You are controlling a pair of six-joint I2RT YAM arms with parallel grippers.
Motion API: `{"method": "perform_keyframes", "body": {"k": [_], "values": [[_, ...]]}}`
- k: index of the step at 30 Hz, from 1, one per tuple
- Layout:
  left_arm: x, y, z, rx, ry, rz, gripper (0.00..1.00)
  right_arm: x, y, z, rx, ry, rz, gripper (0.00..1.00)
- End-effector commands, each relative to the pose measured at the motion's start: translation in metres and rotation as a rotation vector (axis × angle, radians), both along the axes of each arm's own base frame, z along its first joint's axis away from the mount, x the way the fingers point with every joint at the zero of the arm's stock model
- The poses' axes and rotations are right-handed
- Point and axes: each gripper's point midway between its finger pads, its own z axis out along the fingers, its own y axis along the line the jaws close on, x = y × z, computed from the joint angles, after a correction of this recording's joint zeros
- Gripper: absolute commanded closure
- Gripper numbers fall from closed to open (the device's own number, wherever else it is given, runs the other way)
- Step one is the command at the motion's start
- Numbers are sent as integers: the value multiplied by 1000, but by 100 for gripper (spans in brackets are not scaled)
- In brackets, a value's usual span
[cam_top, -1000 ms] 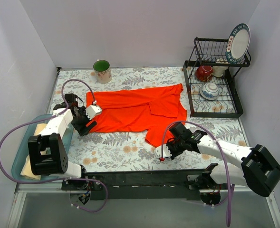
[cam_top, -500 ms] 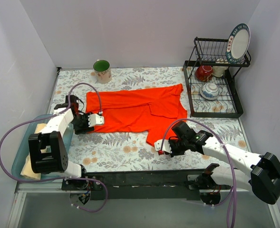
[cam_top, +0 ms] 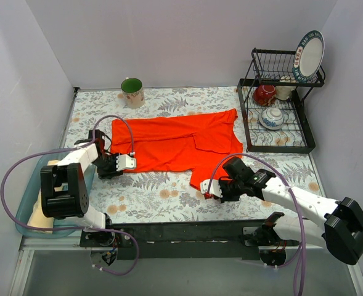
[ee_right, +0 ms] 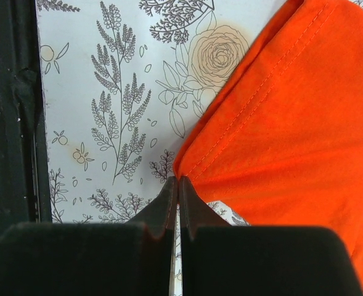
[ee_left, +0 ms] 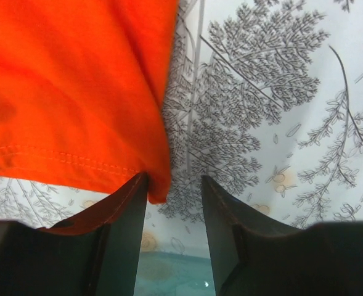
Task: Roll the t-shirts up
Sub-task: Fold the T-shirt at the center of the board.
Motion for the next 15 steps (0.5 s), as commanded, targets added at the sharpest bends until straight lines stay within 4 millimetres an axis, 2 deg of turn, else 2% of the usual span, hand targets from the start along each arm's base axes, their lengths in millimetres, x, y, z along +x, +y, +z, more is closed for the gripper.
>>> {"method": "perform_keyframes", "body": {"k": [1,5,8,10,13,15], "values": [[4,7,-13,52,-57,-15,61,9,9,12,27,-16,-11,99],[6,11,-21,77,-88,-7,64,10,7,12,18,-15,-16,99],[3,13,-25,86,-83,-1,73,12,5,13,12,-14,-28,99],[1,14,-27,95,-88,-7,86,13,4,13,9,-14,-42,99],[2,12,-24,84,-96,-10,100,22,2,23,16,-27,-94,99],[4,10,-18,72,-93,-8,100,26,1,32,29,-25,-138,99]]}}
